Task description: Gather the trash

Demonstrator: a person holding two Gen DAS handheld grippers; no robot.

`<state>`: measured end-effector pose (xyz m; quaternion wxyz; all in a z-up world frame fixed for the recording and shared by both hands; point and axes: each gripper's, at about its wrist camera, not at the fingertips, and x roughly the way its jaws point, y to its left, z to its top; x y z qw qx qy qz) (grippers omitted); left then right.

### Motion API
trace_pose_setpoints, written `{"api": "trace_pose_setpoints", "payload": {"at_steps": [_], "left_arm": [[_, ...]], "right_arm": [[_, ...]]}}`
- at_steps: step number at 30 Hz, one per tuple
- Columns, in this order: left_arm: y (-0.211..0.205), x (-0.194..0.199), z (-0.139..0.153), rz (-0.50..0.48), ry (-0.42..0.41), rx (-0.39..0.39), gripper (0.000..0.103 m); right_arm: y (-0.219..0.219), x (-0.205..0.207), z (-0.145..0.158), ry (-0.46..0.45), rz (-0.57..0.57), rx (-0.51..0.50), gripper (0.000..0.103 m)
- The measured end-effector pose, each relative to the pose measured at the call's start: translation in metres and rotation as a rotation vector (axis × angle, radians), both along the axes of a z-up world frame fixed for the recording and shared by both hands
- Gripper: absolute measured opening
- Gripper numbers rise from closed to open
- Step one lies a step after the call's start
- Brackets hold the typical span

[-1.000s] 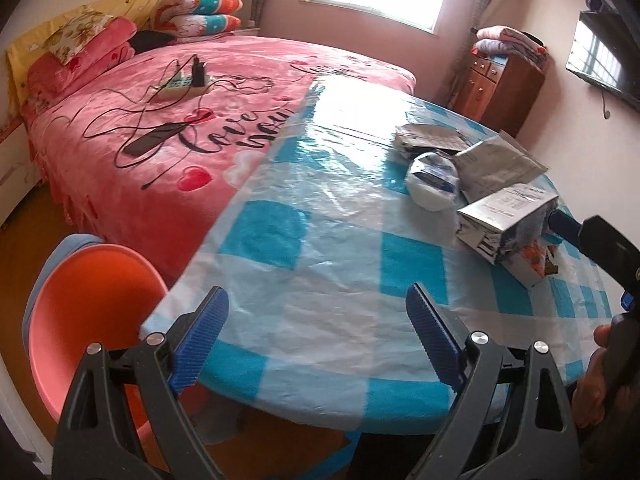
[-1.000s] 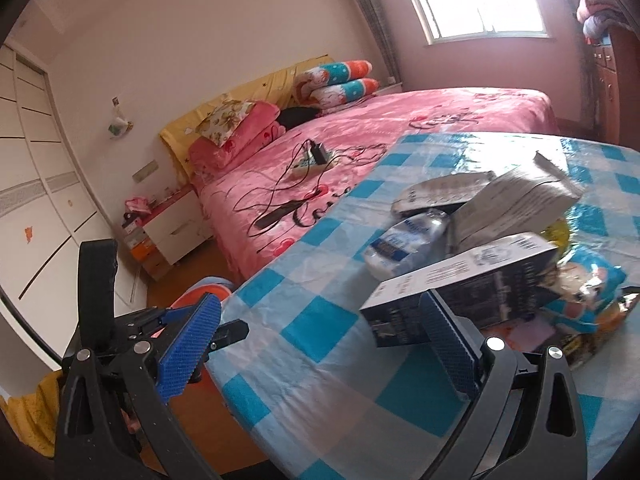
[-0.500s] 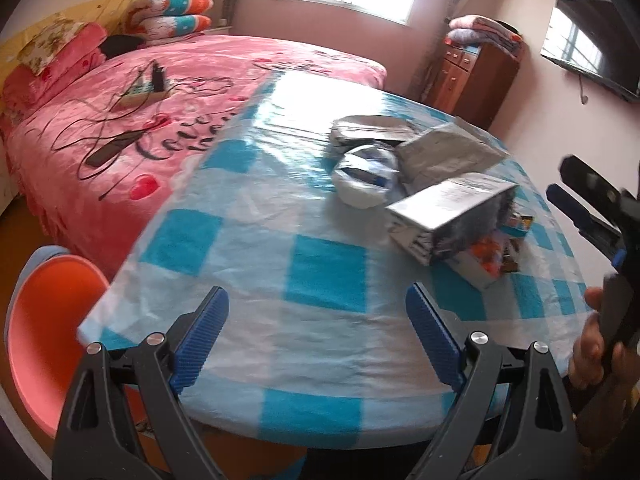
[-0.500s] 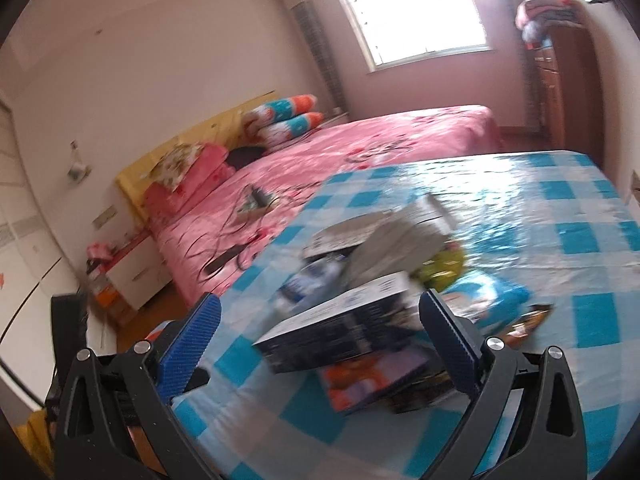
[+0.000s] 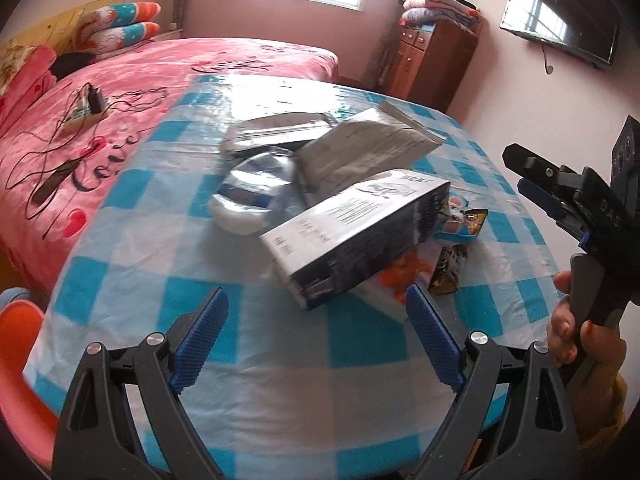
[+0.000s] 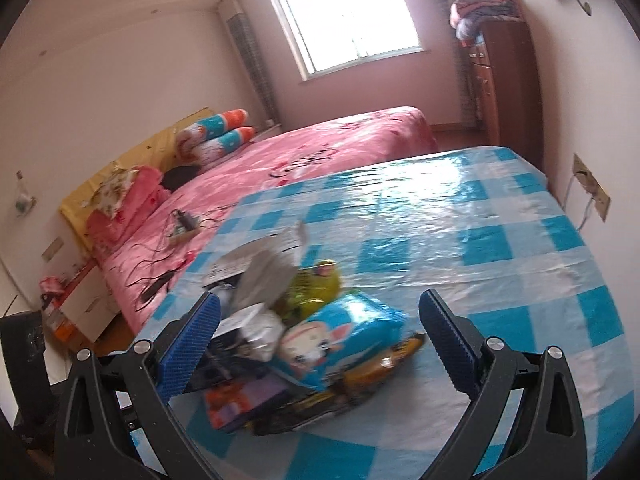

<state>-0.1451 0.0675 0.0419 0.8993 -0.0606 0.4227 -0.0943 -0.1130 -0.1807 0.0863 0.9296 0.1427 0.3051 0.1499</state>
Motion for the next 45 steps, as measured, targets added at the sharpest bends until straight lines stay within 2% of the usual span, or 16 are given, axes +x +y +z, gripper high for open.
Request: {"api": "trace_pose_setpoints", "payload": {"at_steps": [13,24,29,33,37,42,45], "left_arm": [[-0.047,0.024,-0.004,-0.079,-0.003,0.042,0.091],[-0.102,0.014,0.003,-0.28,0.006,0.049,0.091],[-0.115,0.003,0.023,-0.372,-0.032,0.088,0.091],[-0.114,0.01,0.034,-0.367,-0.055,0.172,0.091],[-0.108,0.024,0.038,-0.359,-0.001,0.16,0.091],[-0.105,0.036,0.041,-0.347,-0.012,0.207,0.091],[-0.102,0.053,0.04,-0.332,-0.001,0.204,0.091]], "right_arm": [[-0.037,0.021,-0.018,0.083,-0.055,0.03,0.098],[-0.062,0.03,-0.026,0.128,-0.089,0.07,0.098],[-0.067,0.033,-0.028,0.146,-0.074,0.093,0.098],[-0.065,0.035,-0.027,0.153,-0.049,0.099,0.098],[-0.067,0.038,-0.028,0.165,-0.035,0.11,0.098],[-0.075,0.04,-0.032,0.185,-0.04,0.128,0.098],[-0.077,0.042,-0.035,0.2,-0.034,0.149,0.098]]}}
